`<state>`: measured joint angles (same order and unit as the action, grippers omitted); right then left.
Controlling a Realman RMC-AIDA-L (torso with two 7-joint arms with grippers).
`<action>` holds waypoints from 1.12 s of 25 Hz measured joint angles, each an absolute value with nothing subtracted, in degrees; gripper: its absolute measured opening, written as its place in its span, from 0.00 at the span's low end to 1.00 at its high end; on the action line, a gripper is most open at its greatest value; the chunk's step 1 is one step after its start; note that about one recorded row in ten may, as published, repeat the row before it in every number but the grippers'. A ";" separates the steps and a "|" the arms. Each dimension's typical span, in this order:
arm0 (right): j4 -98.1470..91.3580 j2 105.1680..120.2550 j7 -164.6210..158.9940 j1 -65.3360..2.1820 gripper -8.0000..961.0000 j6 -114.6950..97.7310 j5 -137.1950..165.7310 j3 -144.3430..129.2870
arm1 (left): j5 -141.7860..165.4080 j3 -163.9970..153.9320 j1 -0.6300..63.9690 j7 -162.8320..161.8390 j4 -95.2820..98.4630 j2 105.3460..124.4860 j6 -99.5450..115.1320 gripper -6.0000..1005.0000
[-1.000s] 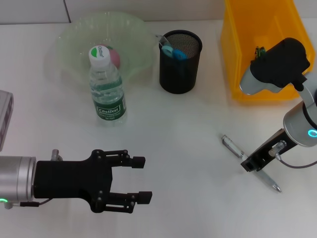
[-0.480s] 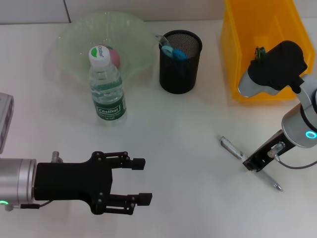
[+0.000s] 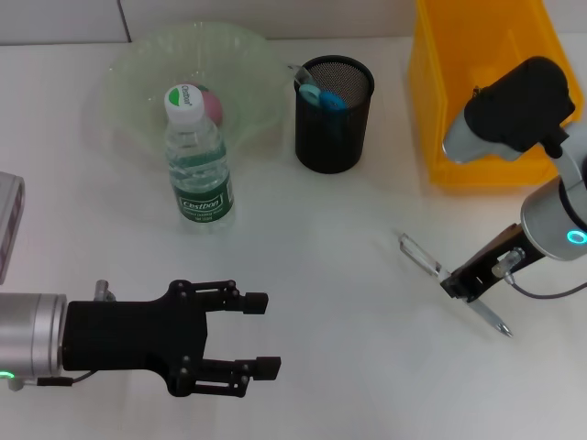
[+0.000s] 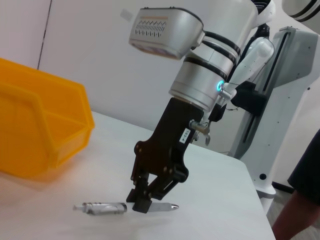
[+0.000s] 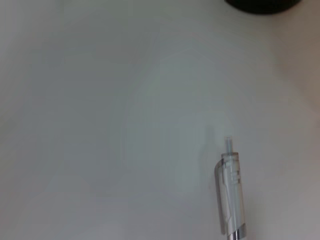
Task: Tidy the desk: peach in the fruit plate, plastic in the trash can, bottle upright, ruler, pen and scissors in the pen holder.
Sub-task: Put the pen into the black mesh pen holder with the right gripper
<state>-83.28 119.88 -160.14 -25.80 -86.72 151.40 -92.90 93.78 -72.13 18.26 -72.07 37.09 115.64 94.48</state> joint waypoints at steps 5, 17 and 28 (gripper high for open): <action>-88.19 119.89 -154.54 -23.71 0.14 -87.17 142.95 -83.82 | 93.77 -71.78 18.20 -72.07 37.09 115.57 94.70 0.78; -65.75 119.30 -115.01 -22.72 0.14 -74.46 91.74 -56.62 | 93.77 -70.43 18.48 -72.07 37.09 115.83 94.98 0.78; -21.94 119.78 -66.36 -41.54 0.14 -61.92 69.03 -56.78 | 93.64 -69.40 18.93 -72.07 37.10 115.83 94.83 0.78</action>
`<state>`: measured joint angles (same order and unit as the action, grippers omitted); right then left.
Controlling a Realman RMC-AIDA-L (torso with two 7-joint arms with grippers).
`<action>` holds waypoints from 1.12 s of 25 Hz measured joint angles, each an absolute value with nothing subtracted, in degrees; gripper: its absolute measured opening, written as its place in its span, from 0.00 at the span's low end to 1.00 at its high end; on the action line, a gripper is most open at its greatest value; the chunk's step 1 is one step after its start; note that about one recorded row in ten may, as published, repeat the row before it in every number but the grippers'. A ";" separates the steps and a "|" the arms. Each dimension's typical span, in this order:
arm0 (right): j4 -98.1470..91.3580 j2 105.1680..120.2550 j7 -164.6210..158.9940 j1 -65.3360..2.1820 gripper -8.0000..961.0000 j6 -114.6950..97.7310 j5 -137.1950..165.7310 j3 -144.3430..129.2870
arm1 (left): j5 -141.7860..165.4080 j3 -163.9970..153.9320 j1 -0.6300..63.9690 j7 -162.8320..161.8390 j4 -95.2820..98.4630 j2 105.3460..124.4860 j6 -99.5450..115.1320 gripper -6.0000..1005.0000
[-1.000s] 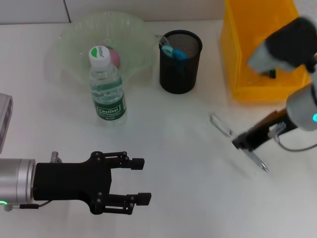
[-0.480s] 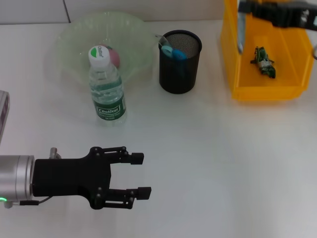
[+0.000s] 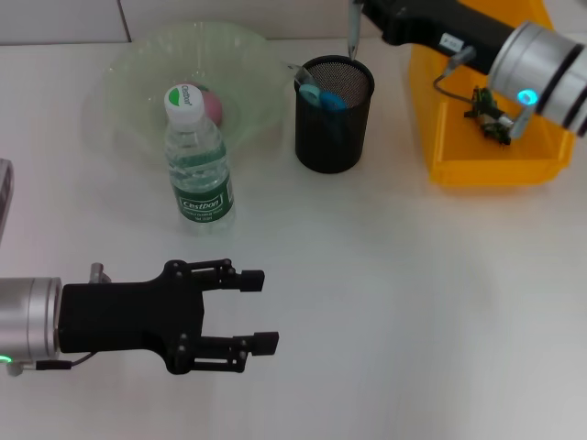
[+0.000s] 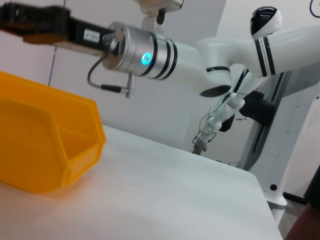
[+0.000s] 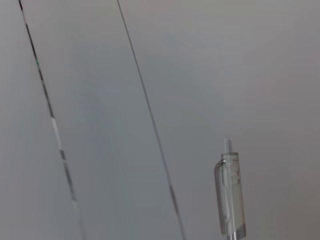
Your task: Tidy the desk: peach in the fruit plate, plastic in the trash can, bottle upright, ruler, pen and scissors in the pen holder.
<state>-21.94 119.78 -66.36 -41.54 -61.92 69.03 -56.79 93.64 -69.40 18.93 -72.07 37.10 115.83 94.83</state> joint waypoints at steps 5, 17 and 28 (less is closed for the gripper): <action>-14.47 119.88 -57.83 -45.60 0.14 -57.67 65.07 -56.99 | 93.75 -68.07 18.95 -72.07 37.11 115.87 94.93 0.78; -14.44 119.92 -59.62 -45.19 0.33 -58.91 64.84 -57.63 | 93.64 -67.39 18.94 -72.07 37.09 115.84 95.31 0.78; -42.93 117.52 -78.87 -25.03 0.64 -88.13 81.91 -61.07 | 93.49 -61.87 16.30 -71.95 37.09 114.33 100.77 0.78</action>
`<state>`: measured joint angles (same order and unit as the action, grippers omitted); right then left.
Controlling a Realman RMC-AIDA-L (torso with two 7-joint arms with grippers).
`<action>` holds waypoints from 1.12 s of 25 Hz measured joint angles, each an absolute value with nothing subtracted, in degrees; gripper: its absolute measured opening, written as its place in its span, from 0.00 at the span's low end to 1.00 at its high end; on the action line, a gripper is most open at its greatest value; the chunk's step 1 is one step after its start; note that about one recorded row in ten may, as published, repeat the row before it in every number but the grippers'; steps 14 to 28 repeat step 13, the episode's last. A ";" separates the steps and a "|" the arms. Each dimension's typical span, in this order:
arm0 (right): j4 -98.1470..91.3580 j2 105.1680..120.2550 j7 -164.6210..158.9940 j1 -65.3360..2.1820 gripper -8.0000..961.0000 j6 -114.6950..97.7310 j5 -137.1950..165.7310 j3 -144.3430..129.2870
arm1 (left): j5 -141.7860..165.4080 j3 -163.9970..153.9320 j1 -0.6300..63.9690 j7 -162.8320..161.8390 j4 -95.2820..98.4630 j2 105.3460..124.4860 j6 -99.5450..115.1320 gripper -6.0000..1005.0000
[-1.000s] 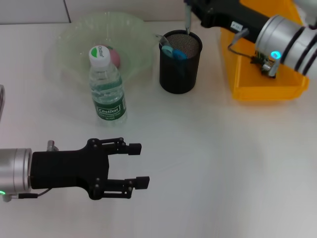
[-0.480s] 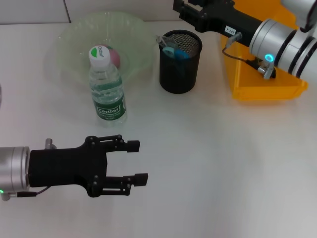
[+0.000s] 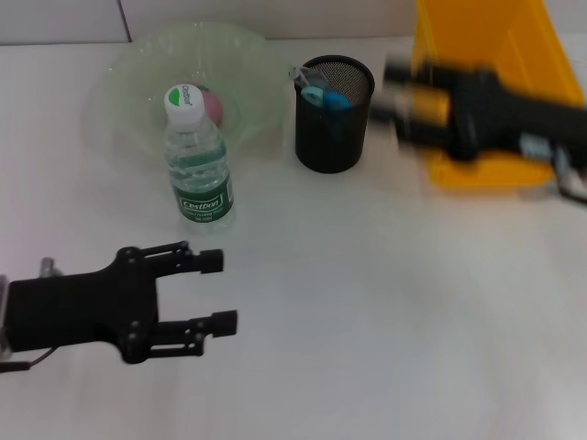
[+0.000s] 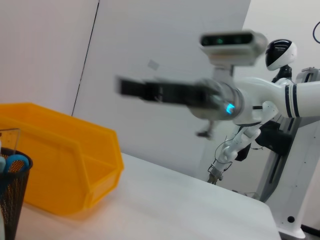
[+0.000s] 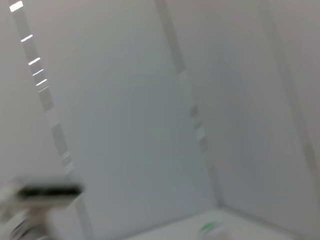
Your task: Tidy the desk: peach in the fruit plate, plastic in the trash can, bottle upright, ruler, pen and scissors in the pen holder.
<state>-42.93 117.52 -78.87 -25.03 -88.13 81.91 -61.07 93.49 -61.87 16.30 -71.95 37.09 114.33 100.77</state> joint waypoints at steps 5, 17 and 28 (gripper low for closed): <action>-43.26 117.41 -75.84 -20.31 0.65 -105.87 97.10 -56.70 | 93.61 -60.43 13.95 -71.89 37.32 112.69 102.46 0.78; -38.77 118.86 -69.83 -17.72 0.65 -106.08 98.57 -56.15 | 93.69 -59.70 12.56 -71.98 37.09 111.93 104.52 0.78; -38.77 118.86 -69.83 -17.72 0.65 -106.08 98.57 -56.15 | 93.69 -59.70 12.56 -71.98 37.09 111.93 104.52 0.78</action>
